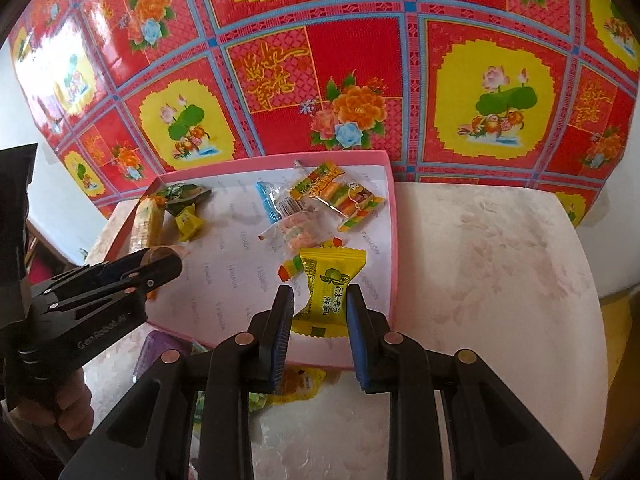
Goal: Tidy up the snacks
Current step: 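Carry the brown sweet with left tool while right tool carries yellow candy into box, then open both tools to release the brown sweet and yellow candy in the box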
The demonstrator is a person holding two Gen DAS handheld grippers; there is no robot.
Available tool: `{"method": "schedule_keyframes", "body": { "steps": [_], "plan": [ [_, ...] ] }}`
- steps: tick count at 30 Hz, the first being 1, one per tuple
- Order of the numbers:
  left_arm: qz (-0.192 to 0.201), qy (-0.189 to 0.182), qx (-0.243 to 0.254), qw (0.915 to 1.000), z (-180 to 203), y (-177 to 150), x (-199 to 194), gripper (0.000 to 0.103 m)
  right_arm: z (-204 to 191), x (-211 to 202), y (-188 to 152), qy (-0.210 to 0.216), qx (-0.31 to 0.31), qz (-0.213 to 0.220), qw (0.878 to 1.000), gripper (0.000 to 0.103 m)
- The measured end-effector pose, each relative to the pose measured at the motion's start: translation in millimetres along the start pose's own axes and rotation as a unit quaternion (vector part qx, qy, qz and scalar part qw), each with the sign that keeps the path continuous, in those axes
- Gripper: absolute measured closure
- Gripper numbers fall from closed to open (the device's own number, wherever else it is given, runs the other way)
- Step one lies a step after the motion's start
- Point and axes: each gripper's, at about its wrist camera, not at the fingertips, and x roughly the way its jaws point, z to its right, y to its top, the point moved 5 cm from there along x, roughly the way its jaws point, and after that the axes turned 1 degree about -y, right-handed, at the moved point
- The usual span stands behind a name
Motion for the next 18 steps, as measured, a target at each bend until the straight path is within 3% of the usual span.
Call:
{"method": "schedule_keyframes", "body": {
  "steps": [18],
  "plan": [
    [-0.008, 0.009, -0.002, 0.9999, -2.9, 5.2, 34.7, 0.069, 3.2, 23.9, 6.5, 0.008, 0.000, -0.007, 1.000, 0.075]
  ]
}}
